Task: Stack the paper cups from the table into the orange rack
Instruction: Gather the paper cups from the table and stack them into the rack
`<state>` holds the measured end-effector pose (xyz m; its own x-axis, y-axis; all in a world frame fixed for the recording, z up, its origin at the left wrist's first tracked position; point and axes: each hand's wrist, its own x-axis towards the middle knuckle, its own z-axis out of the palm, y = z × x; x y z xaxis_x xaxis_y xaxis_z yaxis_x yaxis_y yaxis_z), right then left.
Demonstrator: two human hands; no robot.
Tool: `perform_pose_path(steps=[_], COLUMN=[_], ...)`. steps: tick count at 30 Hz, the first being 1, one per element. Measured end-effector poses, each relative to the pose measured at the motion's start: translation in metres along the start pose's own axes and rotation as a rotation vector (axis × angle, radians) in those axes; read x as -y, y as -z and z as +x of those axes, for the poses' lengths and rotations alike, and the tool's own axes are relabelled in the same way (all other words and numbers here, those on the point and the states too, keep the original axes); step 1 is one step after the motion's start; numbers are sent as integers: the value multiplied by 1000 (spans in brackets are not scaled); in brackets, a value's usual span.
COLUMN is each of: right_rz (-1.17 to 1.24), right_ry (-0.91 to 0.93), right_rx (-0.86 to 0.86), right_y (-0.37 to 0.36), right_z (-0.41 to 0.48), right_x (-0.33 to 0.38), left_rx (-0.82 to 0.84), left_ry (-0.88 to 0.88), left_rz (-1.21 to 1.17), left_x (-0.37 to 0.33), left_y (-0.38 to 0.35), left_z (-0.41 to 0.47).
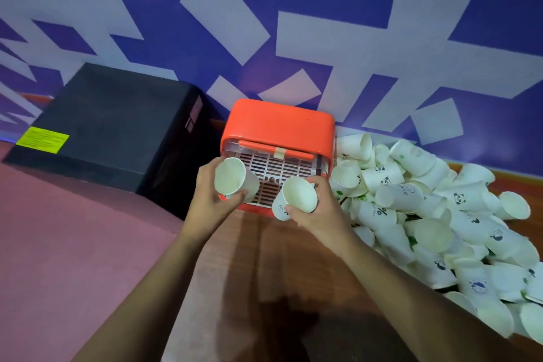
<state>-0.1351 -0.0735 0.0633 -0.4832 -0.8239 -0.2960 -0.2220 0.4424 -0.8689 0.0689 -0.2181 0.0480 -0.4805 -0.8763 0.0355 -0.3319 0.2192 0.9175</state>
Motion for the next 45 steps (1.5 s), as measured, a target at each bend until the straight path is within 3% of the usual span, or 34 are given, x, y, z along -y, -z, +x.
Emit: perform_pose_path(steps=[11,17,20,23,27,36,41,45], right_rz=[-28,-6,2,-21,-93,-340,-428,-414], right_ry=[115,129,137,156,231,146,128,82], right_rx=[-80,-40,-5,-11,-3,79,164,174], right_y=[-14,-26,-37,-51,-69,-95,-109,-94], right_z=[13,21,25,32,46,76,88,81], right_x=[-3,0,9,16,21,5,-3,0], left_rx=[103,311,241,183,268,309,222,202], left_ry=[95,124,115,99,123,99,79,107], left_rz=[444,326,214,-72,-224,-41,204,210], left_x=[50,66,56,42,36,69,81,73], left_y=[-32,-22,-5,9,11,2,-3,-7], left_z=[30,35,32,25,27,38,35,29])
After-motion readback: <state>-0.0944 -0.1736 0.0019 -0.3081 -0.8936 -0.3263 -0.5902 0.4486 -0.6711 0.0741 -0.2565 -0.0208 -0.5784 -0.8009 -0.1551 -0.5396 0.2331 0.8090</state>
